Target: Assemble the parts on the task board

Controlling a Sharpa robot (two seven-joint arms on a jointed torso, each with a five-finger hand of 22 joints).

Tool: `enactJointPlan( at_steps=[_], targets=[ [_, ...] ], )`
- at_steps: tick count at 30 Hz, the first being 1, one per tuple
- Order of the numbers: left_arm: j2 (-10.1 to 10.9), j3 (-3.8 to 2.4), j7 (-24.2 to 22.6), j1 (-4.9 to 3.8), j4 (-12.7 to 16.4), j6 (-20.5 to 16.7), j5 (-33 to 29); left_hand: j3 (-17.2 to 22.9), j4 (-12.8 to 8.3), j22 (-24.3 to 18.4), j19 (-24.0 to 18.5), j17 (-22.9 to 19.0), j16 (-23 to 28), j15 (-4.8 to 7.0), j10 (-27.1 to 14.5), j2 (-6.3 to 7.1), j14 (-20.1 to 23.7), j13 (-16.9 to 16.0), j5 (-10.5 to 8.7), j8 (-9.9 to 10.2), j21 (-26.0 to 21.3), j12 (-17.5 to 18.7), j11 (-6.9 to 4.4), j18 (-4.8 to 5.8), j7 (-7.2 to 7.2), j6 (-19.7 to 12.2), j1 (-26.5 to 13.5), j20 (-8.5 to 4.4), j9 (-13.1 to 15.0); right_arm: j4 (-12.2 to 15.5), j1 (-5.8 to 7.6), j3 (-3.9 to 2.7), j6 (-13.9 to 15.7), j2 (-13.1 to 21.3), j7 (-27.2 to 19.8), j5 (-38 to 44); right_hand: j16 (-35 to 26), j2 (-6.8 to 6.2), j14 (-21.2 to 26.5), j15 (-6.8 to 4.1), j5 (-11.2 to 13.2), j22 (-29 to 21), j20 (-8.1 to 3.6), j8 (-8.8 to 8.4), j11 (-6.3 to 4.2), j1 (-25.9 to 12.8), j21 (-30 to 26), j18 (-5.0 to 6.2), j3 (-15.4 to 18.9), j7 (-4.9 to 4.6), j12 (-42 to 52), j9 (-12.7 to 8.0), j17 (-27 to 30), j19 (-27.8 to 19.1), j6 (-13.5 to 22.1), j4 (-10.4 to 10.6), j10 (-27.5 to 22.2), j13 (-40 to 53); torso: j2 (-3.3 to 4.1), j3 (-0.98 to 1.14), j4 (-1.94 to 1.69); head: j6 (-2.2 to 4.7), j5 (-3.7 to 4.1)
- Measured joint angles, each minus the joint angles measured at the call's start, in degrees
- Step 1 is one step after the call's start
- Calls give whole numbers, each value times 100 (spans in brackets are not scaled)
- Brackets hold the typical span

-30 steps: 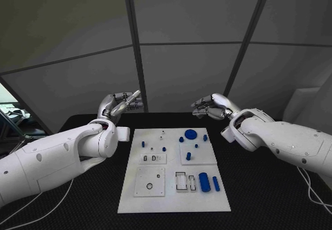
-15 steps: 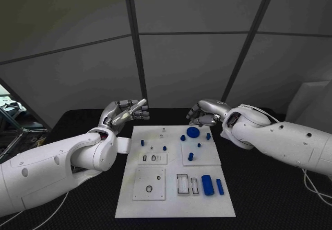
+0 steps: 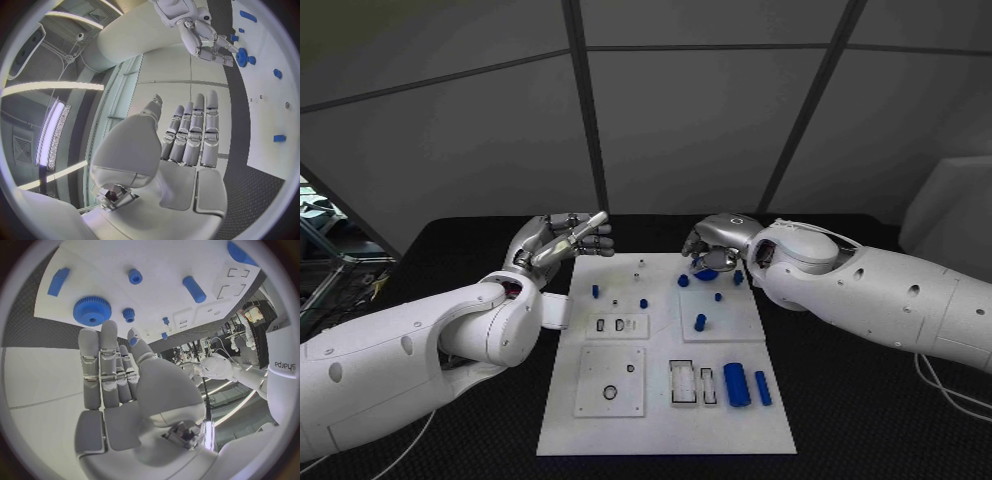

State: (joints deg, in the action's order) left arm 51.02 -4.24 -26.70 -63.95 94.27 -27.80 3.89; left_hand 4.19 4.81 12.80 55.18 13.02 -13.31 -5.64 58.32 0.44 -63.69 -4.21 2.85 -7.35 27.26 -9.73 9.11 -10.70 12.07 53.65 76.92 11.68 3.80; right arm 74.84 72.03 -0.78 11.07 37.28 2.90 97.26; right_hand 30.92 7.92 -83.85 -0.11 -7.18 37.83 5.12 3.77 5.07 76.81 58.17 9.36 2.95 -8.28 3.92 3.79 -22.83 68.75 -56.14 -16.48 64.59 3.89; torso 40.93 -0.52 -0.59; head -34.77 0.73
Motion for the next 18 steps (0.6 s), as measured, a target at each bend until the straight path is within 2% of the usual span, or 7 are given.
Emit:
enactJointPlan(
  at_steps=[6,8,9,11,13,17,18],
  targets=[
    [-4,0,24,0,37,32,5,0,0,2,41,12,0,0,-5,0,0,6,0,20,0,21,5,0,0,0,0,0,0,-27,0,0,-124,-85,89,147,138,-22,0,0,-31,218,0,0,14,-22,189,0,-59,1,0,0,-120,0,41,4,-54,0,23,3,-4,-19,-41],
    [-8,0,29,-1,38,39,6,0,0,9,41,12,0,0,-5,0,0,7,0,20,0,21,5,0,0,0,0,0,0,-40,0,0,-150,-109,103,176,208,-22,0,0,-48,377,38,0,14,-22,311,-11,-97,5,0,0,-170,41,45,-2,-54,0,27,3,-5,-31,-47],
    [-10,0,31,-1,38,42,7,0,0,9,41,12,0,0,-5,0,0,7,0,20,0,21,5,0,0,0,0,0,0,-44,0,0,-166,-127,110,192,259,-22,0,0,-55,497,38,0,14,-22,400,-92,-131,21,0,0,-202,85,62,0,-54,0,28,3,-6,-35,-47],
    [-15,0,36,-1,38,46,7,0,0,9,41,20,0,0,-5,0,0,7,0,20,19,21,5,0,0,0,0,0,0,-46,0,0,-191,-156,113,212,372,-22,0,0,-55,791,31,0,14,-22,613,-94,-208,23,0,0,-277,199,64,0,-54,0,30,3,-7,-44,-47],
    [-24,0,40,-1,35,50,8,-9,-9,9,41,21,0,-12,-5,0,-12,10,0,38,19,21,5,1,0,0,0,0,1,-53,0,0,-225,-190,114,232,487,-30,0,0,-55,1094,23,0,1,-31,828,-185,-284,23,0,0,-351,312,64,-5,-40,0,31,6,-10,-52,-49],
    [-29,0,46,-1,27,54,9,-16,-16,14,41,28,21,-20,-5,0,-20,12,0,42,19,34,5,1,0,0,0,0,1,-80,1,2,-298,-235,114,258,707,-77,0,0,-55,1529,26,0,-8,-77,1143,-183,-434,23,0,1,-480,436,64,-8,-31,0,34,7,-10,-76,-57],
    [-29,0,48,-1,26,55,10,-16,-16,16,41,31,21,-20,-5,0,-20,12,0,42,19,47,5,0,0,0,0,0,1,-91,1,3,-317,-243,114,262,763,-89,1,0,-55,1609,30,0,-8,-89,1201,-240,-475,23,0,1,-515,439,63,-7,-31,0,35,7,-10,-80,-58]
  ],
)
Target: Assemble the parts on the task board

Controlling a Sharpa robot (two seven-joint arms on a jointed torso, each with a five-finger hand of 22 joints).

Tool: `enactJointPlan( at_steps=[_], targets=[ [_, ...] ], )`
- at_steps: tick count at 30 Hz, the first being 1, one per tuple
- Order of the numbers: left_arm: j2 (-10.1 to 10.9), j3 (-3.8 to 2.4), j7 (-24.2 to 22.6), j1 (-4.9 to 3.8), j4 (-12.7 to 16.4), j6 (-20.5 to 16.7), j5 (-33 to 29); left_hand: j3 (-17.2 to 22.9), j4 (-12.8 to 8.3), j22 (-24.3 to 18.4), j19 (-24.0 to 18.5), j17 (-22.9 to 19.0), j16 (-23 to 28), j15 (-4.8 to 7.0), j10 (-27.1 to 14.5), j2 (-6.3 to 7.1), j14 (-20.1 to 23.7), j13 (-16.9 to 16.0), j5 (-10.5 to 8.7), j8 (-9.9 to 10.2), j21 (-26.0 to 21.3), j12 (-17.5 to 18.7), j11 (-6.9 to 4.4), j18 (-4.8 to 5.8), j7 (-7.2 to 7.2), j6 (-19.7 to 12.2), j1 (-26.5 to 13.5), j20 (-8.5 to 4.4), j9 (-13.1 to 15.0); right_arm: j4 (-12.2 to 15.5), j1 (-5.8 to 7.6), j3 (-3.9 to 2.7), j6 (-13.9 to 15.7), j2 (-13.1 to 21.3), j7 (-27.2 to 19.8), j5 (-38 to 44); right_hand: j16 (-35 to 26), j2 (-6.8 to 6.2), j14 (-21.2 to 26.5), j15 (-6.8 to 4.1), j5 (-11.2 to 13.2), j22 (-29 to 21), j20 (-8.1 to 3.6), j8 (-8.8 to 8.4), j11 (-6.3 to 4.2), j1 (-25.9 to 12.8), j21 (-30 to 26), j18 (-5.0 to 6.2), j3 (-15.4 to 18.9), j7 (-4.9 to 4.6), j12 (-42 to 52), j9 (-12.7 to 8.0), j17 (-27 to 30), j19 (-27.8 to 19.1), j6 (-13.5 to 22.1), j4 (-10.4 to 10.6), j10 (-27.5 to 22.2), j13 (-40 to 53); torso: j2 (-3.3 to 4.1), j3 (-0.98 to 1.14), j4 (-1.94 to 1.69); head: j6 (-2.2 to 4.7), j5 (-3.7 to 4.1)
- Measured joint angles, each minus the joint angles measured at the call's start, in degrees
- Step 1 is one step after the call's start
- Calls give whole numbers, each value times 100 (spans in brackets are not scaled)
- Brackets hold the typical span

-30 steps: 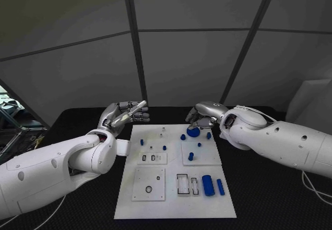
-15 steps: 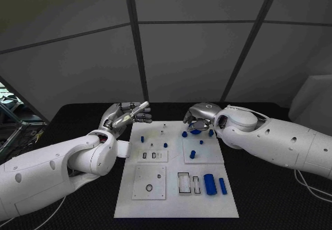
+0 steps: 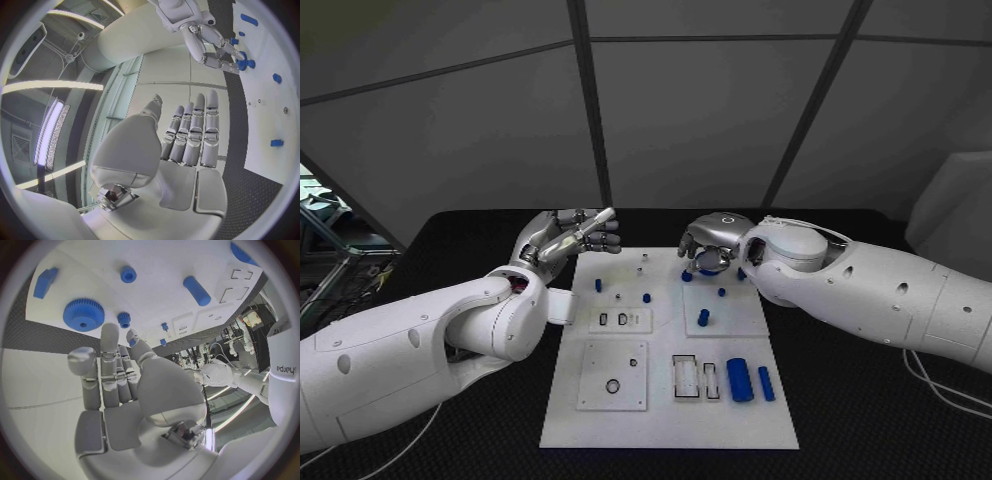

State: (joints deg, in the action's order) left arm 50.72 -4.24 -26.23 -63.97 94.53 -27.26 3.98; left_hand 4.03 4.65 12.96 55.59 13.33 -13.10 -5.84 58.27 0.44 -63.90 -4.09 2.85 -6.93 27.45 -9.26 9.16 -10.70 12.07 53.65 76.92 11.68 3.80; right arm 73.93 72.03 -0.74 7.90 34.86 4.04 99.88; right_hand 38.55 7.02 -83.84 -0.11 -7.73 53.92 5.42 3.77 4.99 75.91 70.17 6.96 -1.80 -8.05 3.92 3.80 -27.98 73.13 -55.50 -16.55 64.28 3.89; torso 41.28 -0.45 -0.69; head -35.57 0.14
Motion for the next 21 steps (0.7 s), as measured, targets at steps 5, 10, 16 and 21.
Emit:
enactJointPlan(
  at_steps=[5,10,16,21],
  targets=[
    [-3,0,5,0,-4,5,1,0,0,0,0,5,0,0,0,0,0,0,0,0,0,0,0,0,0,0,0,0,0,-58,0,1,-101,-34,0,15,390,-38,0,0,-24,310,10,0,0,-38,231,-32,-178,-21,0,0,-325,93,21,5,0,0,3,0,1,-26,-4],
    [-9,0,9,0,-7,12,3,0,0,-1,0,5,0,0,0,0,0,-1,0,0,0,0,0,0,0,0,0,0,0,-96,0,3,-203,-83,-3,25,836,-98,0,0,-43,646,23,0,0,-98,458,-81,-374,-20,0,0,-723,207,21,10,0,0,6,1,2,-52,-4],
    [-10,0,13,0,-12,21,4,0,0,4,0,5,0,0,-21,0,0,4,0,0,21,0,21,0,0,0,0,0,0,-138,-2,6,-318,-143,-13,31,1285,-153,0,0,-44,991,31,0,0,-153,682,-121,-588,-21,0,0,-1126,318,20,15,0,0,9,0,3,-89,-13],
    [-11,0,17,0,-19,37,4,0,0,4,0,5,0,0,-21,0,0,4,0,-1,21,0,21,0,0,0,0,0,0,-180,-6,10,-438,-172,-24,33,1553,-197,0,0,-72,1177,34,0,2,-197,801,-120,-757,-21,0,1,-1356,382,20,21,1,0,9,0,5,-119,-16]
  ],
)
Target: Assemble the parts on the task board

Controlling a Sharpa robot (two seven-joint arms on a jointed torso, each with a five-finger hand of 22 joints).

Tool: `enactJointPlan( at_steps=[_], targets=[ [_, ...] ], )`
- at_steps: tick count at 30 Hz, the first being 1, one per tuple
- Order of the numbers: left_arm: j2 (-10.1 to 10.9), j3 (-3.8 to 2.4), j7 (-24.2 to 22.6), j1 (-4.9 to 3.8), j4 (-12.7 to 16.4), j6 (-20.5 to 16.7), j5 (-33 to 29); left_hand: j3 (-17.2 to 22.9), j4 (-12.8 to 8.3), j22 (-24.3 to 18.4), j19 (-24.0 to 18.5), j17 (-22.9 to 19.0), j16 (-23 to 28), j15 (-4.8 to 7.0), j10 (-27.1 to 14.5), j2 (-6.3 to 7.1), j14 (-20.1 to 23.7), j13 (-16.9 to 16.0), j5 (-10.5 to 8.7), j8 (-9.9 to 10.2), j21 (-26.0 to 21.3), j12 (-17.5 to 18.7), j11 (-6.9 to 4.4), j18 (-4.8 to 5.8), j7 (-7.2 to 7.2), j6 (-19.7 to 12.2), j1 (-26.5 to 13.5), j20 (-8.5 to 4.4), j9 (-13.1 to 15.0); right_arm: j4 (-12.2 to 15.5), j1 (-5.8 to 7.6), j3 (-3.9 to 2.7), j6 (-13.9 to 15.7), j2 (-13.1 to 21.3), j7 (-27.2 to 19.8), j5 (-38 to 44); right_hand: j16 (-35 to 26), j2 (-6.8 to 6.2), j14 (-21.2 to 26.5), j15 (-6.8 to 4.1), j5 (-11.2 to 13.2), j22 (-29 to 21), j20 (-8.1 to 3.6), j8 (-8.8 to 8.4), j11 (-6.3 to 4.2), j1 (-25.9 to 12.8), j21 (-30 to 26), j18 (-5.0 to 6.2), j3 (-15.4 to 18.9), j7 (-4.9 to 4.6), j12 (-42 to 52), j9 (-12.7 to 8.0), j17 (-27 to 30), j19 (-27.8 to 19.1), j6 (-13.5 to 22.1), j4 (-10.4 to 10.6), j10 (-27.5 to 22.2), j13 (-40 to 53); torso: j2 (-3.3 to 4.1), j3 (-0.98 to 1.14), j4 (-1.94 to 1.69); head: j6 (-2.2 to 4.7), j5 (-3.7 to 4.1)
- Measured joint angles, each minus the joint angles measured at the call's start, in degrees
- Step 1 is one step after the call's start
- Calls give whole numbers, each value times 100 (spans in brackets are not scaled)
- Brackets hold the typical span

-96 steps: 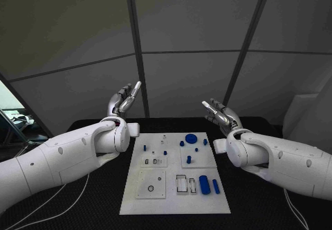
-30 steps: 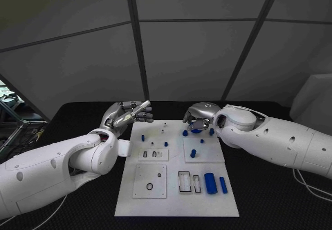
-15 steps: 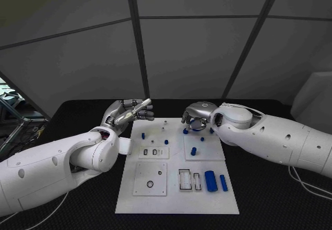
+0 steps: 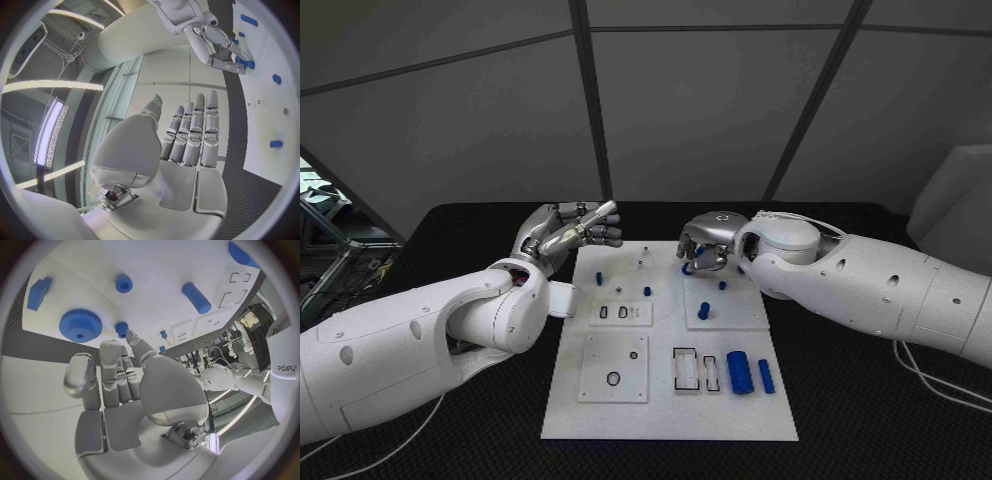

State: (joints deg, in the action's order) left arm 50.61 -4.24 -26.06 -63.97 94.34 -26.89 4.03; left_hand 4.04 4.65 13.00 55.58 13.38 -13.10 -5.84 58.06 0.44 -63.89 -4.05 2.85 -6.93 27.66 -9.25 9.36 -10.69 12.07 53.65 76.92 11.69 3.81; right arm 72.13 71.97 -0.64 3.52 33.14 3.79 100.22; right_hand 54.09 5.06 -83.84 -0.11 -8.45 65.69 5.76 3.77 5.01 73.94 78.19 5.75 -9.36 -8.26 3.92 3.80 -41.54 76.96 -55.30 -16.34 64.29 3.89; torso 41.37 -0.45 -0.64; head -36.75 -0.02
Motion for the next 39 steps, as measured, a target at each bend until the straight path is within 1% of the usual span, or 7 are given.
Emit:
enactJointPlan(
  at_steps=[1,2,22,27,34,36,39],
  targets=[
    [0,0,1,0,-2,3,0,0,0,0,0,0,0,0,0,0,0,0,0,0,0,0,0,0,0,0,0,0,0,-6,-1,1,-23,-3,-2,1,52,0,0,0,0,39,19,0,11,0,25,-11,-24,0,0,0,-47,18,0,-2,11,0,0,-1,1,-4,0],
    [-1,0,1,0,-5,7,0,0,0,0,0,0,0,0,0,0,0,0,0,0,0,0,0,0,0,0,0,0,0,-11,-3,2,-45,-6,-4,1,102,-23,0,0,0,75,19,0,21,-23,35,-92,-58,0,0,0,-92,18,0,5,21,0,0,-1,1,-9,0],
    [1,0,9,0,-21,59,2,0,0,2,0,15,0,0,0,0,0,0,0,24,0,0,0,0,0,0,0,0,1,-140,-23,31,-266,-84,-44,5,559,2,0,0,0,383,39,23,0,-106,231,-89,-665,-27,0,11,-453,119,-275,15,165,-1,3,-3,2,-62,-15],
    [0,0,11,0,-21,71,3,0,0,5,0,18,0,0,0,0,0,4,0,23,0,6,0,0,0,0,0,0,1,-186,-24,37,-256,-110,-63,5,652,2,0,0,1,447,48,22,8,-106,274,-89,-864,-25,0,9,-514,128,-313,23,197,-2,3,-3,2,-77,-19],
    [-4,0,17,-1,-28,89,4,0,0,4,0,23,0,0,0,0,0,4,0,23,0,22,0,0,0,0,0,0,1,-211,-25,47,-171,-119,-88,6,814,-2,0,0,17,614,16,72,-63,-170,365,-89,-1102,18,0,14,-665,200,-542,73,392,8,4,-4,1,-91,-37],
    [-2,0,19,-1,-30,93,4,0,0,4,0,23,0,0,0,0,0,3,0,23,0,21,0,0,0,0,0,0,1,-153,-32,49,-113,-66,-95,6,852,-6,0,0,19,656,18,92,-62,-174,393,-180,-1168,29,24,24,-697,242,-591,84,431,19,4,-6,1,-91,-44],
    [6,0,21,-1,-34,99,4,0,0,4,0,23,0,0,0,0,0,3,0,23,0,22,0,0,0,0,0,0,1,-36,-37,50,6,45,-97,7,898,-6,0,0,31,698,-3,101,-92,-174,407,-180,-1211,32,24,32,-728,262,-625,85,461,21,1,-7,1,-85,-59]
  ],
)
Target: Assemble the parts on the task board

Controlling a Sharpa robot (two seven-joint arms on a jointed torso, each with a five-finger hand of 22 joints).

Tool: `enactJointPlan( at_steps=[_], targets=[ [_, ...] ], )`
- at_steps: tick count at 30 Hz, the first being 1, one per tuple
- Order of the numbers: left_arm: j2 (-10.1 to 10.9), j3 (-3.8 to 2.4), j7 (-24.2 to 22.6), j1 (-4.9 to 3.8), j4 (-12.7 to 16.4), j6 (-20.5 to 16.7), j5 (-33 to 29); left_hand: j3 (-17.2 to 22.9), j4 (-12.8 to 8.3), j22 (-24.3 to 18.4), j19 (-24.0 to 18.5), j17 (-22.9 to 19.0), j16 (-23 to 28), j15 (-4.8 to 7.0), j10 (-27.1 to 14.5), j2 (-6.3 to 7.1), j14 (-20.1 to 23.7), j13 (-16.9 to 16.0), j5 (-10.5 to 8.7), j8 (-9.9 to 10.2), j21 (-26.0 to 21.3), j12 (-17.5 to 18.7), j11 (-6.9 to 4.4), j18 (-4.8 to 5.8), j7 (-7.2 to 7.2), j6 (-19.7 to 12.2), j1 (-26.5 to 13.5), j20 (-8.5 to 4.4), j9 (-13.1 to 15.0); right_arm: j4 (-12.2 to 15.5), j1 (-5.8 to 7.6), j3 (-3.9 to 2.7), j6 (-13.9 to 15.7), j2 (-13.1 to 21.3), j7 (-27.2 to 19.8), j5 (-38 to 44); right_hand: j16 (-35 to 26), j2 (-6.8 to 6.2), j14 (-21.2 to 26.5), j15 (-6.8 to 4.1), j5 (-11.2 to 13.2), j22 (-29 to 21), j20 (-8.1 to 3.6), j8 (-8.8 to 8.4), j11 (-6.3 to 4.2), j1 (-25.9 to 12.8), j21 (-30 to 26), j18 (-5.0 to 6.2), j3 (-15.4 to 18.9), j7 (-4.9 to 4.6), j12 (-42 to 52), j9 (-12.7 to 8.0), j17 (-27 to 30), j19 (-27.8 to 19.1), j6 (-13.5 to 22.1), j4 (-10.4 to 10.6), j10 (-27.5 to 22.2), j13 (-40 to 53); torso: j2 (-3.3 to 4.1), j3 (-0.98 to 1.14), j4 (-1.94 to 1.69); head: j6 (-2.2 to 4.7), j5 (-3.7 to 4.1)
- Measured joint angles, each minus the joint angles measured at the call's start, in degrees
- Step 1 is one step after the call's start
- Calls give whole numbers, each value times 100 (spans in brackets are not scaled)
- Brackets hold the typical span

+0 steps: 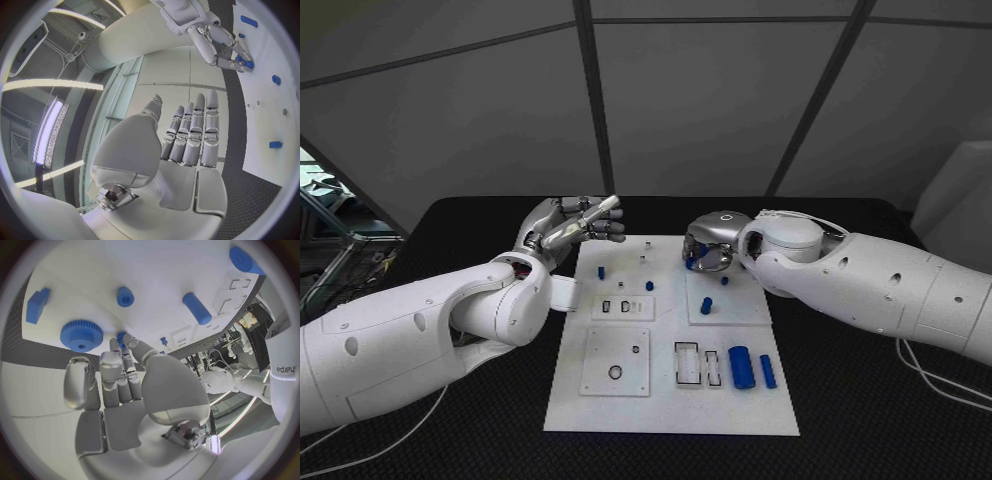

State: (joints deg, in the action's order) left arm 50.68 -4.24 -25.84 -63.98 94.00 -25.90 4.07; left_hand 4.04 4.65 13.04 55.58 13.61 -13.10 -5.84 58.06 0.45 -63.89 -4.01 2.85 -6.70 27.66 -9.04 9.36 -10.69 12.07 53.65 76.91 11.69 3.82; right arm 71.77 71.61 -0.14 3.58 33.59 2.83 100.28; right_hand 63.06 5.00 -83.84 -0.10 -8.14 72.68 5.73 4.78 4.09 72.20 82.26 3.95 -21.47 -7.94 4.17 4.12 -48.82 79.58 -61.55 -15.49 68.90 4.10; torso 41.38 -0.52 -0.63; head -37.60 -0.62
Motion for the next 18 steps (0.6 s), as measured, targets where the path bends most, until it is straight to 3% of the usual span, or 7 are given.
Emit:
enactJointPlan(
  at_steps=[9,18],
  targets=[
    [16,0,6,0,-21,14,0,0,0,1,0,5,0,0,0,-23,0,0,0,0,0,0,0,0,10,-10,-23,0,0,181,10,-5,563,40,142,0,73,-33,-20,-20,-20,70,0,1,21,-32,45,1,-71,-28,0,7,-55,0,-29,24,21,9,-10,-11,15,58,-19],
    [-4,0,13,-1,-44,22,0,0,0,4,0,11,24,0,0,-23,0,5,0,22,0,0,0,0,22,-22,-23,0,0,-248,17,-6,975,-420,255,-3,116,-70,-20,-20,-25,89,-1,-3,21,-68,45,2,-105,-29,4,10,-87,41,-29,56,21,2,-4,-11,7,104,-20]
  ],
)
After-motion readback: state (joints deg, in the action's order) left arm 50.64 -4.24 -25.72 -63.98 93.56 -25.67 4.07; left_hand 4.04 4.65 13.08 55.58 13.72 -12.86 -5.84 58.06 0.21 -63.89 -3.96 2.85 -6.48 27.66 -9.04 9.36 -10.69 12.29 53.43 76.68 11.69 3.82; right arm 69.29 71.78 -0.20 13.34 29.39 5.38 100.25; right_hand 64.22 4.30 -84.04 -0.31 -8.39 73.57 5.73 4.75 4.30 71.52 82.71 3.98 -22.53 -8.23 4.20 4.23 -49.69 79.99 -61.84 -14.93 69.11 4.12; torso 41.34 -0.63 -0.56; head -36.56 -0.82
